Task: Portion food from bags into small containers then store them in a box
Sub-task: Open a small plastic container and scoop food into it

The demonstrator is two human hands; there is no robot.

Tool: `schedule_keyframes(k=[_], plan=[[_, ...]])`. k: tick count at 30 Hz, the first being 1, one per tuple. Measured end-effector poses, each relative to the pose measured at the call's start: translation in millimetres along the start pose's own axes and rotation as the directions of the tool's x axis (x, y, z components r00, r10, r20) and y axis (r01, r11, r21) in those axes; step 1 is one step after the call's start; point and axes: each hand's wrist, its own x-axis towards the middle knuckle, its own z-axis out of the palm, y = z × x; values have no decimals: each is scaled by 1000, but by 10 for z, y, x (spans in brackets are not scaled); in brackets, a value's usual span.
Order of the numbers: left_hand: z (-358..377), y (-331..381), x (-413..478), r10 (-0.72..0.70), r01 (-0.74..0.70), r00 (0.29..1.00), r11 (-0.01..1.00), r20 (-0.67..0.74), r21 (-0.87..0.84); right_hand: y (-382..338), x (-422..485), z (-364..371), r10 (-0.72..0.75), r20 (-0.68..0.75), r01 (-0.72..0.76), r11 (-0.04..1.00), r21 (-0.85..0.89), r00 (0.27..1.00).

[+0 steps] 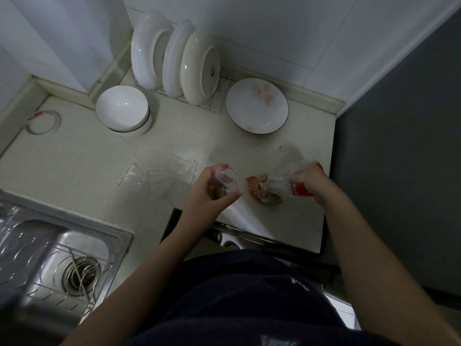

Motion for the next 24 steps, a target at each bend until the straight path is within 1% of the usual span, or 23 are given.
schedule_keyframes(k=[1, 2, 6, 10, 14, 18, 21, 24], plan=[[0, 1, -2, -1, 1, 1000, 1000, 0, -4, 15, -48, -10, 18, 15, -17, 1000, -2, 1000], [-1, -1, -2, -2, 2, 1000, 1000, -1, -4, 31, -80, -7, 19, -6, -19, 1000, -12, 1000], [-5, -20, -1, -10, 10, 1000, 1000, 7, 19, 15, -128, 36, -53, -35, 54, 998, 32, 998], [-1, -40, 0, -31, 31, 999, 999, 12, 28, 7, -151, 32, -17, -54, 18, 1000, 22, 998], [0, -56, 1, -22, 21, 1000, 998, 16, 55, 61, -223, -38, -26, 20, 22, 981, 195, 999], [3, -81, 3, -11, 10, 1000, 999, 16, 52, 94, -267, -36, 76, 75, -97, 936, 337, 994], [3, -103, 11, -34, 33, 999, 998, 17, 55, 113, -271, -14, 118, 75, -137, 922, 362, 990], [14, -108, 13, -23, 21, 999, 997, 24, 70, 79, -319, -25, 80, 43, -90, 925, 368, 996]])
